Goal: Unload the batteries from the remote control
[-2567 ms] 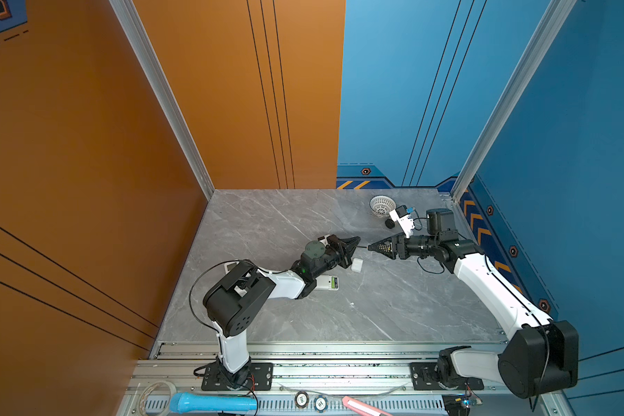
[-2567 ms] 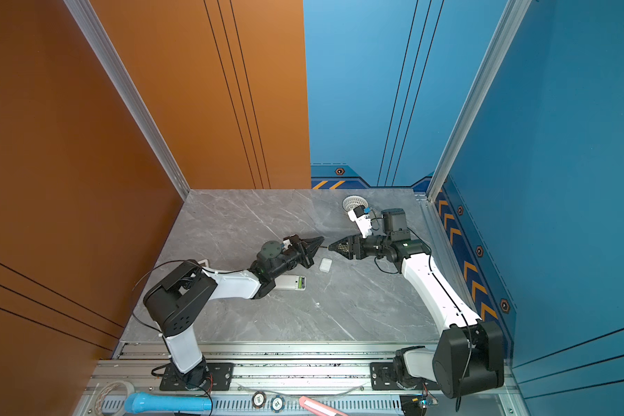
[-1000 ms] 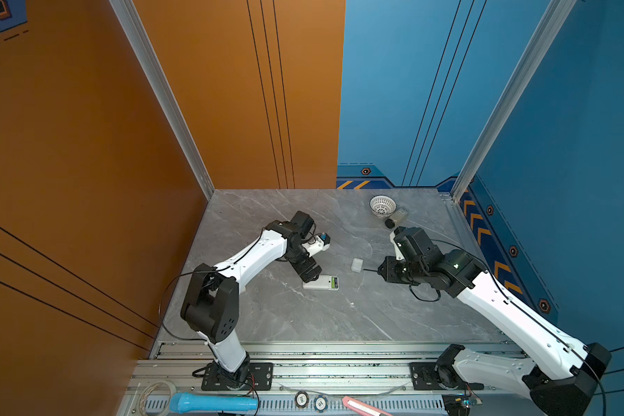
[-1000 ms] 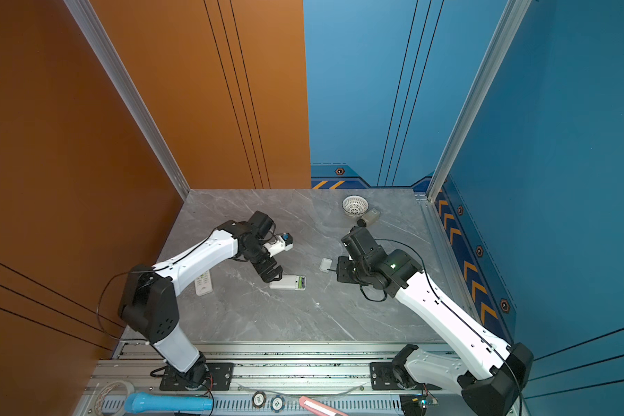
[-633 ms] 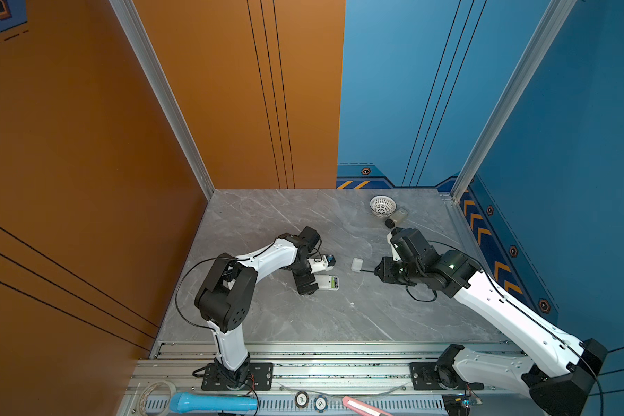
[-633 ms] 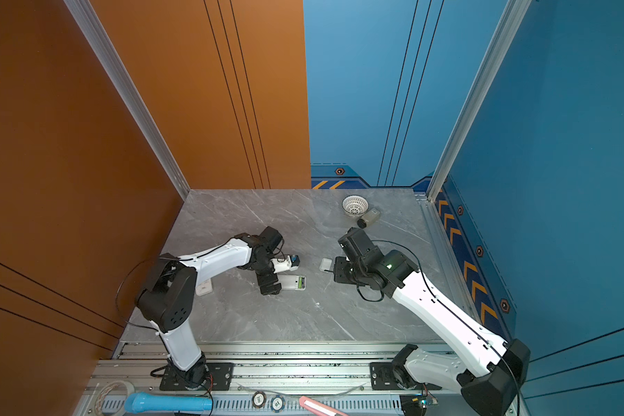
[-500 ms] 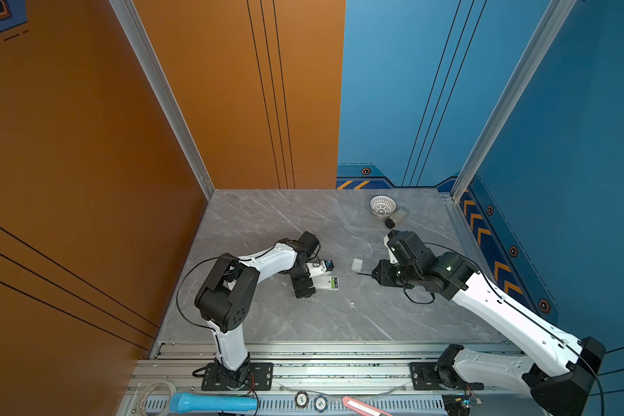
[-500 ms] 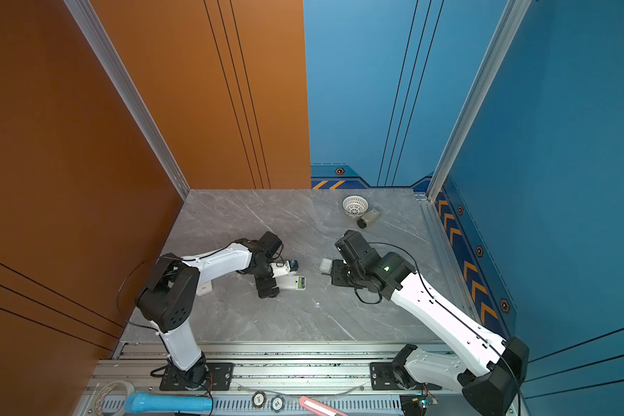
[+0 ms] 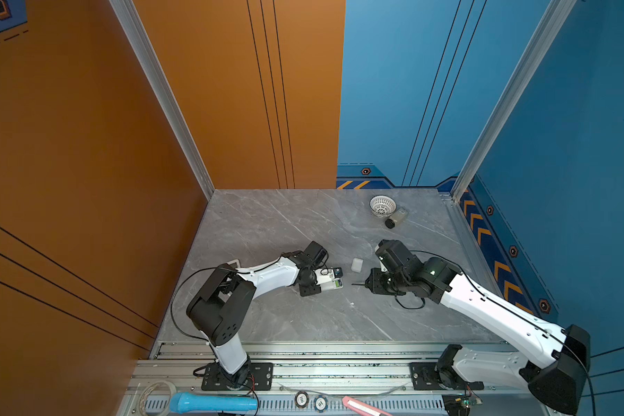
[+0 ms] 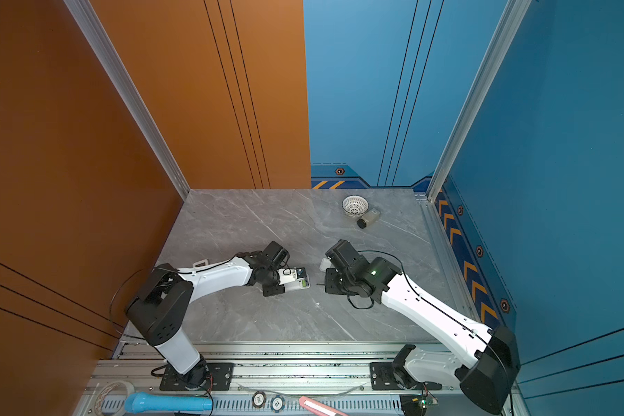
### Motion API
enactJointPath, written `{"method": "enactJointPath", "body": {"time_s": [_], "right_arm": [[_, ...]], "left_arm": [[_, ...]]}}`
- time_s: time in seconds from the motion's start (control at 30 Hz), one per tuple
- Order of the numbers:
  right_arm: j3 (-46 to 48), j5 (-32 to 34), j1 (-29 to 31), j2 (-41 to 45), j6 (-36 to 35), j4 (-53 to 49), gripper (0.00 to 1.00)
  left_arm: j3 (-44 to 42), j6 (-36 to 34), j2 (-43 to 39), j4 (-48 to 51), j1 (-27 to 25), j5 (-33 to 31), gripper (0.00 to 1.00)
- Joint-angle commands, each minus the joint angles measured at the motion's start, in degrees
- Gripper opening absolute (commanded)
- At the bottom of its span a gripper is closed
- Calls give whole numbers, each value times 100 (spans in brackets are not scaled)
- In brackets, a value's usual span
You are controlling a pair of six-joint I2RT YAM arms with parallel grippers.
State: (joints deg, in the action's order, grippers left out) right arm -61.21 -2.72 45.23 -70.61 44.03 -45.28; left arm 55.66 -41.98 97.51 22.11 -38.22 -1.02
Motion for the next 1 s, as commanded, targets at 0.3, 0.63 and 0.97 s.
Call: {"method": "enactJointPath", "body": {"time_s": [0.3,0.63,0.97], "right_arm": [[-194,-2,126,-750,141,593,0],[-251,325,164,-858,354,617,0],[-238,303,196,-972,459,669,0]], "left_arm": [[-366,80,110,-270,-252,-256,24],[-89,102,293,22,-272,-214,15],[-38,172,312,39,-273,-249,13]]}}
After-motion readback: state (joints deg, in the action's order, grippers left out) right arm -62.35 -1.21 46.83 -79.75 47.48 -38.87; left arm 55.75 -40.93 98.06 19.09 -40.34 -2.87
